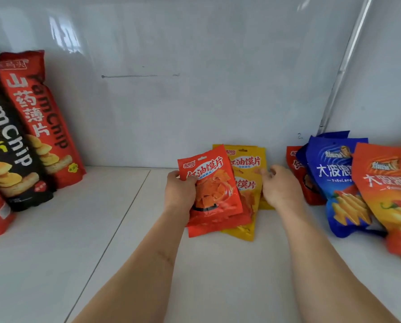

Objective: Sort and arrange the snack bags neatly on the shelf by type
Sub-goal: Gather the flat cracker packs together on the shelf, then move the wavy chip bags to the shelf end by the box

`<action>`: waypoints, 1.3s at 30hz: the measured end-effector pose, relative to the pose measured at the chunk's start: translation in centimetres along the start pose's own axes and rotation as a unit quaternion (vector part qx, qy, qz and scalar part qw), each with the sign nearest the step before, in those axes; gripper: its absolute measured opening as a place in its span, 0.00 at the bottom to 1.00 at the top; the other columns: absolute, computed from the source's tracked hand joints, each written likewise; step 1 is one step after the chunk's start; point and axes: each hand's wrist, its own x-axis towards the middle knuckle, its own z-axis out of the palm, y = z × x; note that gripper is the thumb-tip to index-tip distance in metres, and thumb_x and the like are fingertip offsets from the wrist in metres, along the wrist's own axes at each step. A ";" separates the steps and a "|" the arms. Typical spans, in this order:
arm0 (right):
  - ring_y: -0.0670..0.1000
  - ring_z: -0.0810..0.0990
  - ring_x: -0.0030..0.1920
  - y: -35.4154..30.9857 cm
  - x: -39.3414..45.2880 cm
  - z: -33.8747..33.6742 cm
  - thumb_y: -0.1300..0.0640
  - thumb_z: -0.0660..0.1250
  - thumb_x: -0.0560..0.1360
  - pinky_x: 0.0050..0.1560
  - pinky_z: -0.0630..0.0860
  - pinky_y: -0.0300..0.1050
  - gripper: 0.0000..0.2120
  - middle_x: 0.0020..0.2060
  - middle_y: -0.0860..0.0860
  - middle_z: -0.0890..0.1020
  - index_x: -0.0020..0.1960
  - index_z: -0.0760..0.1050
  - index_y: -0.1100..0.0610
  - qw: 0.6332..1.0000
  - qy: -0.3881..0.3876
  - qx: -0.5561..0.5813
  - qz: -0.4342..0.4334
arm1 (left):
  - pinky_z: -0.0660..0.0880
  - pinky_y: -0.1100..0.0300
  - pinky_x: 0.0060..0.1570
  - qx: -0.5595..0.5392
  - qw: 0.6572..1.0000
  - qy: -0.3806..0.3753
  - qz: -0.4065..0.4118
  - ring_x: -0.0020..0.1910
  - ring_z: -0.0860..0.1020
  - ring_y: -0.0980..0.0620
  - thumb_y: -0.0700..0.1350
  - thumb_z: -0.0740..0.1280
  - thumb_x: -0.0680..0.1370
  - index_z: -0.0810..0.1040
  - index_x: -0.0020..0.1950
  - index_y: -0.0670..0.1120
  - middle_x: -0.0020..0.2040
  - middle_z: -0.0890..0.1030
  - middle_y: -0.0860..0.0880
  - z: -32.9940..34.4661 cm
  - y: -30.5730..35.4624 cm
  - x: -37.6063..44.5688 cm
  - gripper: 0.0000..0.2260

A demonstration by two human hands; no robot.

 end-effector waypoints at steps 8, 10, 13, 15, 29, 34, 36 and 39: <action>0.59 0.80 0.52 -4.2 -5.1 -1.0 0.53 0.62 0.80 0.49 0.75 0.52 0.11 0.52 0.54 0.82 0.57 0.80 0.56 0.925 0.097 -0.196 -0.311 | 0.71 0.51 0.57 0.365 0.914 0.030 0.173 0.64 0.74 0.43 0.48 0.60 0.80 0.75 0.68 0.48 0.66 0.76 0.47 -1.9 0.4 -0.8 0.17; 0.59 0.80 0.48 -4.8 -6.5 -0.2 0.55 0.66 0.77 0.48 0.75 0.52 0.07 0.47 0.52 0.83 0.50 0.81 0.55 0.893 0.102 -0.231 -0.374 | 0.73 0.51 0.55 0.435 0.869 0.027 0.233 0.62 0.75 0.43 0.47 0.59 0.81 0.77 0.66 0.47 0.63 0.78 0.47 -2.9 0.1 -1.5 0.15; 0.57 0.80 0.44 -5.7 -8.3 1.2 0.58 0.71 0.71 0.44 0.75 0.50 0.03 0.42 0.51 0.83 0.45 0.81 0.55 0.859 0.093 -0.269 -0.426 | 0.73 0.50 0.49 0.491 0.806 0.032 0.328 0.56 0.78 0.40 0.45 0.62 0.80 0.80 0.60 0.44 0.56 0.81 0.45 -4.9 -0.8 -1.9 0.12; 0.58 0.80 0.42 -6.2 -9.2 1.9 0.59 0.71 0.70 0.43 0.75 0.51 0.03 0.40 0.51 0.82 0.44 0.81 0.55 0.847 0.089 -0.272 -0.449 | 0.75 0.51 0.40 0.495 0.767 0.042 0.406 0.44 0.81 0.39 0.42 0.67 0.76 0.83 0.48 0.43 0.45 0.83 0.44 -6.3 -1.7 -1.9 0.07; 0.58 0.80 0.46 -12.7 -17.5 6.7 0.56 0.67 0.75 0.46 0.74 0.52 0.06 0.44 0.52 0.83 0.48 0.81 0.55 0.852 0.015 -0.212 -0.478 | 0.77 0.53 0.36 0.514 0.710 0.108 0.468 0.38 0.82 0.42 0.41 0.71 0.75 0.84 0.46 0.45 0.42 0.84 0.47 -20.3 -3.6 -5.9 0.03; 0.58 0.79 0.54 -15.9 -22.0 9.5 0.55 0.60 0.81 0.52 0.72 0.52 0.12 0.53 0.52 0.82 0.58 0.80 0.55 0.847 -0.039 -0.165 -0.505 | 0.76 0.52 0.37 0.544 0.703 0.150 0.433 0.38 0.81 0.43 0.41 0.72 0.75 0.84 0.47 0.44 0.43 0.83 0.47 -26.4 -4.5 -8.6 0.02; 0.58 0.78 0.56 -17.4 -24.0 10.3 0.55 0.57 0.82 0.55 0.71 0.52 0.14 0.57 0.52 0.81 0.61 0.78 0.55 0.841 -0.054 -0.146 -0.517 | 0.76 0.52 0.39 0.560 0.699 0.163 0.414 0.40 0.81 0.44 0.42 0.71 0.76 0.84 0.48 0.45 0.44 0.83 0.48 -29.0 -4.8 -9.4 0.03; 0.56 0.76 0.59 -20.4 -26.8 11.7 0.55 0.55 0.83 0.57 0.71 0.51 0.15 0.60 0.51 0.80 0.64 0.76 0.54 0.838 -0.072 -0.107 -0.530 | 0.77 0.52 0.40 0.568 0.703 0.178 0.390 0.42 0.81 0.45 0.43 0.69 0.78 0.84 0.48 0.46 0.44 0.83 0.49 -33.4 -5.0 -10.0 0.05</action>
